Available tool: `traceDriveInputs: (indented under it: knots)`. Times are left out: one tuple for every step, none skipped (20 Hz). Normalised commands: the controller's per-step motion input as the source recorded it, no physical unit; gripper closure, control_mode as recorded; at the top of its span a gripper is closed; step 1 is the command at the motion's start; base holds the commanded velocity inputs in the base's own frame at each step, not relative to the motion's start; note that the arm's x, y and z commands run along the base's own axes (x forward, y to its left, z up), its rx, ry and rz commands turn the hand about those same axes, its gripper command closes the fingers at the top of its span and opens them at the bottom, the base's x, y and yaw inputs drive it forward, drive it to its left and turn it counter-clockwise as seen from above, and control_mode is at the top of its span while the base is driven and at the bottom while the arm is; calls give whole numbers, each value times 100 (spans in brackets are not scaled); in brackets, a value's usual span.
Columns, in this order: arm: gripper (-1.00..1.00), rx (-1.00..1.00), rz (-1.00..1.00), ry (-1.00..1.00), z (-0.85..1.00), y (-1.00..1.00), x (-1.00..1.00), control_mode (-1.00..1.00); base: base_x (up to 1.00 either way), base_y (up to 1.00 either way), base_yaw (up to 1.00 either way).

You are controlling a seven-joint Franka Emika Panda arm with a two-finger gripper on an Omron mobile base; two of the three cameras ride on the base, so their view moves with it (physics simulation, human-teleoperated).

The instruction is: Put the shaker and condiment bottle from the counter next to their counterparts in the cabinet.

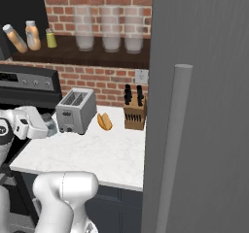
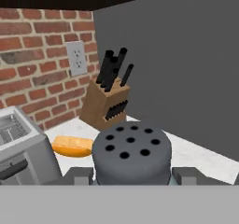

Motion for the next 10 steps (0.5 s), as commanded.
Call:
traceDriveInputs:
  knots:
    - [100, 0, 3, -2, 44, 0, -22, -100, 0, 0, 0]
    - [100, 0, 3, -2, 49, 0, -18, -100, 0, 0, 0]
    - [100, 0, 5, -3, 43, 0, -22, -100, 0, 0, 0]
    - [100, 0, 5, -3, 46, 0, -22, -100, 0, 0, 0]
    - [100, 0, 6, -4, 45, 0, -24, -100, 0, 0, 0]
    - [100, 0, 6, -5, 45, 0, -25, -100, 0, 0, 0]
    - [100, 0, 5, -5, 46, 0, -25, -100, 0, 0, 0]
    - [100, 0, 5, -5, 50, 0, -26, -100, 0, 0, 0]
    - [100, 0, 5, -5, 51, 0, -29, -100, 0, 0, 0]
    - [100, 0, 5, -5, 51, 0, -29, -100, 0, 0, 0]
